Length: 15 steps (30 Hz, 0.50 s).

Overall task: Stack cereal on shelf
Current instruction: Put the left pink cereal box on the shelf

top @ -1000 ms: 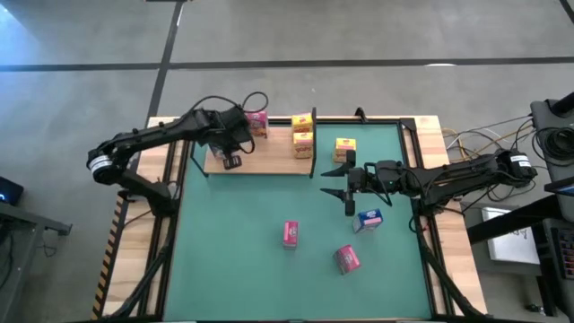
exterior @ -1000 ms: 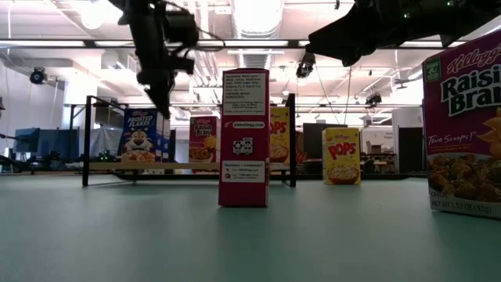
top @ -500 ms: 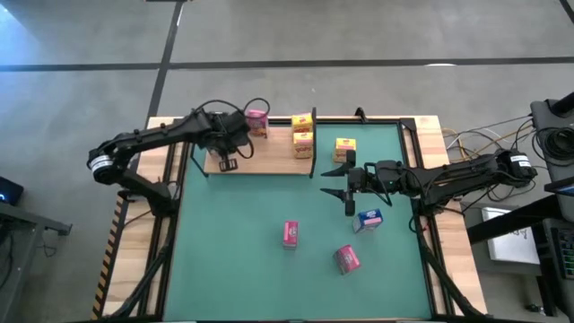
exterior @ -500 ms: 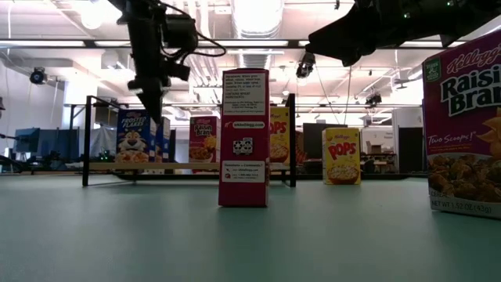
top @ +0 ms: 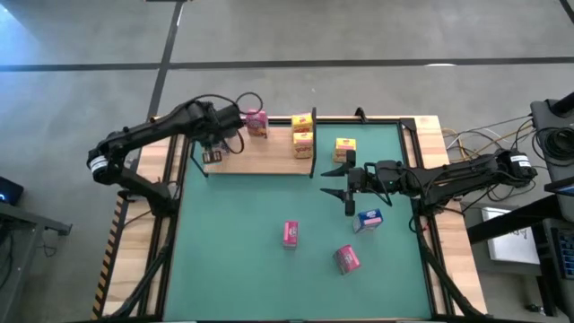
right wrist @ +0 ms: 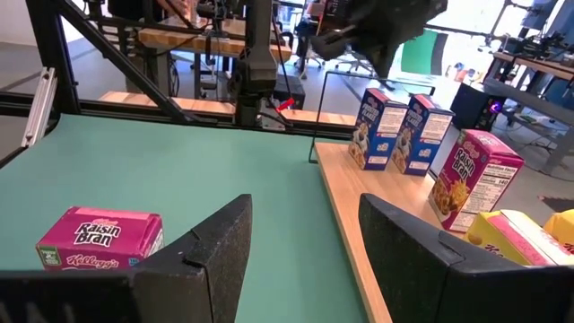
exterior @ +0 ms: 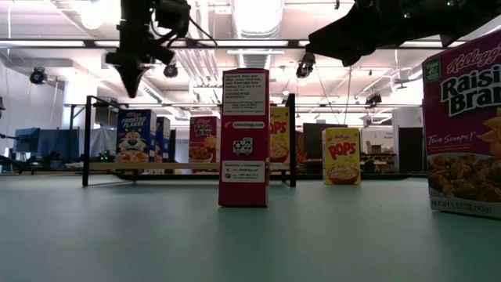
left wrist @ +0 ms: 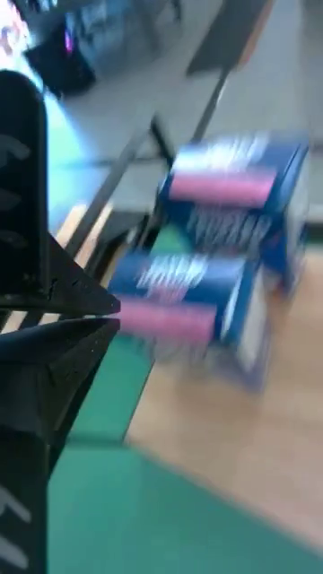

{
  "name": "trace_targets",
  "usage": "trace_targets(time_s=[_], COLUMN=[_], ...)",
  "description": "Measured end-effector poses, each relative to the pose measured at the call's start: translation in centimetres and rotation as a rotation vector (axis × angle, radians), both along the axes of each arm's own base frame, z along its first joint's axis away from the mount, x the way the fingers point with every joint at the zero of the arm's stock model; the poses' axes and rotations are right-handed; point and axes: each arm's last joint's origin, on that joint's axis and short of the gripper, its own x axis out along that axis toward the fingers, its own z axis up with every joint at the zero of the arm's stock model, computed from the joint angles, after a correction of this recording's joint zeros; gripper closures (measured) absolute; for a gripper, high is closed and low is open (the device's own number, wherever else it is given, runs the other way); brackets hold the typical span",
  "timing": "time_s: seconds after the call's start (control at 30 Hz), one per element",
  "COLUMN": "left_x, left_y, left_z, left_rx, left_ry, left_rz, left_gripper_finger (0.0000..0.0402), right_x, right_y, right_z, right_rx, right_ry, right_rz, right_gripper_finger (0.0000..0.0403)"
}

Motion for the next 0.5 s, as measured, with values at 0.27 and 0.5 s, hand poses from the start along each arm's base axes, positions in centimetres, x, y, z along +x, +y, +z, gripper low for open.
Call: trace_targets(time_s=[0.27, 0.5], left_x=[0.3, -3.1], left_y=[4.2, 8.9], left_z=[1.8, 1.2], left_rx=[0.194, 0.110], left_ry=[-0.171, -0.364], left_rz=[-0.007, 0.203], left_gripper_finger=[0.0401, 0.0401], right_x=[0.0, 0.0], right_y=[0.0, 0.0], right_z=[0.0, 0.0], right_rx=[0.003, 0.001], right_ry=[-0.001, -0.001], right_rz=[0.000, 0.000], right_gripper_finger=[0.0207, 0.0207])
